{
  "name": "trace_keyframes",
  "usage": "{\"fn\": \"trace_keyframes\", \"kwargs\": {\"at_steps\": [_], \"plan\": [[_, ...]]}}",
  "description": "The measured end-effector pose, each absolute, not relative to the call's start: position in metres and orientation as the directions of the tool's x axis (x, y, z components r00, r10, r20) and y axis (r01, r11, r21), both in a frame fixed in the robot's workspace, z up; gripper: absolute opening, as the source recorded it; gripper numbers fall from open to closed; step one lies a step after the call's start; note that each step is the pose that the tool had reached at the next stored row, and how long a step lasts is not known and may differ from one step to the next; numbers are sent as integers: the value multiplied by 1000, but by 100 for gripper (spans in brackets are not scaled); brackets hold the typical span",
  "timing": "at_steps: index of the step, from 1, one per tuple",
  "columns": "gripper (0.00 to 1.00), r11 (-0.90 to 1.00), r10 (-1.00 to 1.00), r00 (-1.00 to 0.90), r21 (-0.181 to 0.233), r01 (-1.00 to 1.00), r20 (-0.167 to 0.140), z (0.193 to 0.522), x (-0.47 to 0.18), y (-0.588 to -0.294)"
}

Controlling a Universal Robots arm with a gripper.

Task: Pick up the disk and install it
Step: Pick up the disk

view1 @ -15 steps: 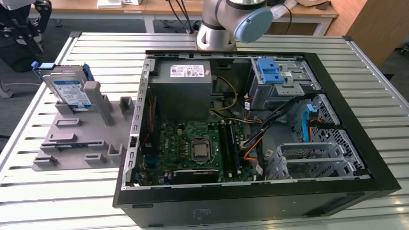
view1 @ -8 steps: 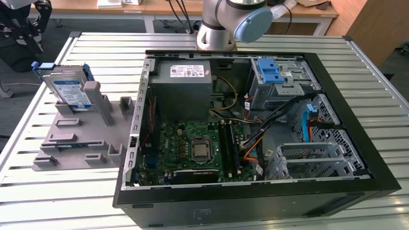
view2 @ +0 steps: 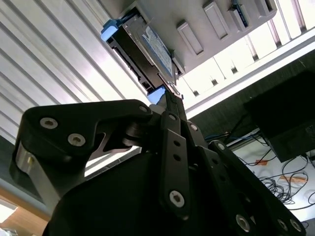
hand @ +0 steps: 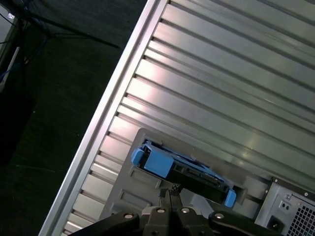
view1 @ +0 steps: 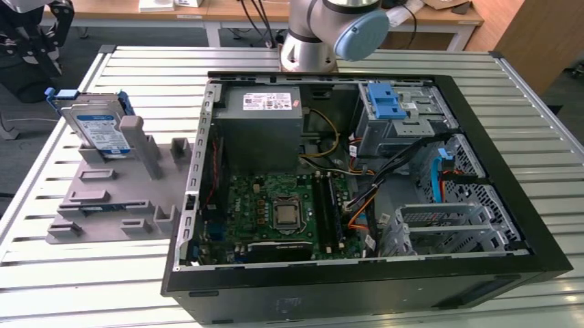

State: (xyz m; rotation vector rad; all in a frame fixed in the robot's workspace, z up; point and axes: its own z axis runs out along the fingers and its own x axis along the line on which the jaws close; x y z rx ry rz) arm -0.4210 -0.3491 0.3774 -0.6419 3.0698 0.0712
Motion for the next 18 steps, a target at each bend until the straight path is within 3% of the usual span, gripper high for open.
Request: {"fn": "trace_keyframes", "kwargs": {"at_steps": [18], "plan": [[11, 856, -514, -858, 43, -514, -14, 377, -421, -349]]}}
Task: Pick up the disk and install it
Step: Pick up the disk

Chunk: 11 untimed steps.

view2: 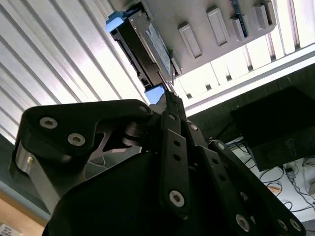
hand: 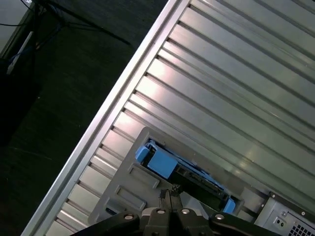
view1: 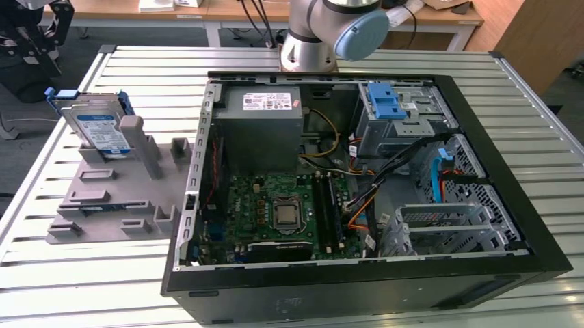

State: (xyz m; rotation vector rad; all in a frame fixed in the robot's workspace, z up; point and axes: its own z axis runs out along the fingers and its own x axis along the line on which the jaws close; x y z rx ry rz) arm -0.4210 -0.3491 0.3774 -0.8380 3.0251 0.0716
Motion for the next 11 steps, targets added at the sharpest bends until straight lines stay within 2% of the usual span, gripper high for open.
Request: {"fn": "trace_keyframes", "kwargs": {"at_steps": [11], "plan": [[11, 820, -571, -821, 43, -571, -14, 377, -421, -349]]}}
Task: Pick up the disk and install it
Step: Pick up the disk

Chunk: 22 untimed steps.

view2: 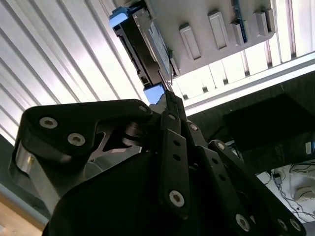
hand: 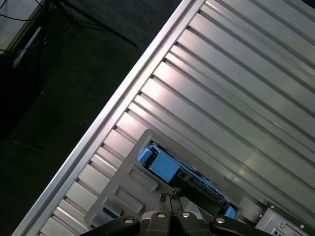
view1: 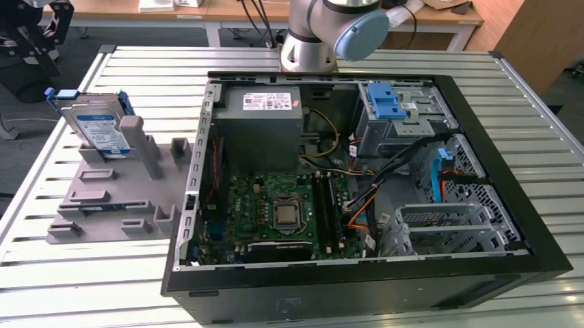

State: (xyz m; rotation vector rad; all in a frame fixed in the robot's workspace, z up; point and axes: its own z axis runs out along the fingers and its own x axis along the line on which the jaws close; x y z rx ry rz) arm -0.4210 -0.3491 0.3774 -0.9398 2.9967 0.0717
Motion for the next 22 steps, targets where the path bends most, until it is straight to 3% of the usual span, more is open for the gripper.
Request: {"fn": "trace_keyframes", "kwargs": {"at_steps": [22], "plan": [[11, 726, -687, -727, 43, -687, -14, 377, -421, -349]]}}
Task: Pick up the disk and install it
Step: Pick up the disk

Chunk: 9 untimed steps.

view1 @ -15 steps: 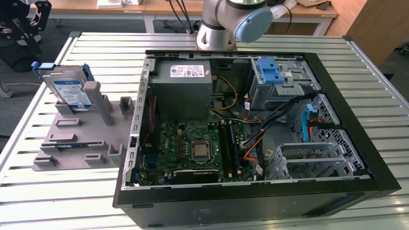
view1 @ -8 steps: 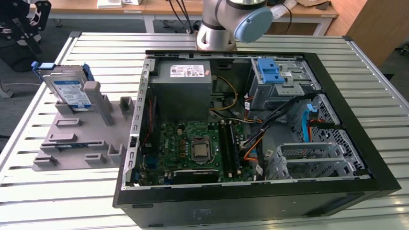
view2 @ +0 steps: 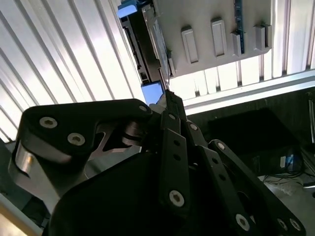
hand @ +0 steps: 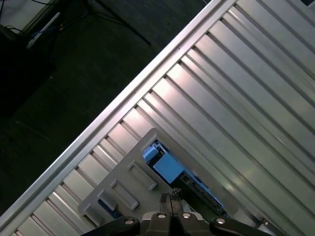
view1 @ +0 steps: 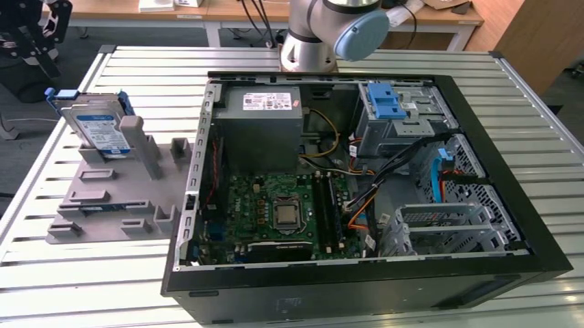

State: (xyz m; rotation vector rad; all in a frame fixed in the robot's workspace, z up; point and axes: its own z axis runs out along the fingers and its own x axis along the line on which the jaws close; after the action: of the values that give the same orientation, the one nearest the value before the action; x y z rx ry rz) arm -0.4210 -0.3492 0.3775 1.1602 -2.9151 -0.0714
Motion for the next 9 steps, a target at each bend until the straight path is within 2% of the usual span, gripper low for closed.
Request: {"fn": "trace_keyframes", "kwargs": {"at_steps": [9], "plan": [[11, 659, -751, -660, 43, -751, -14, 377, -421, -349]]}}
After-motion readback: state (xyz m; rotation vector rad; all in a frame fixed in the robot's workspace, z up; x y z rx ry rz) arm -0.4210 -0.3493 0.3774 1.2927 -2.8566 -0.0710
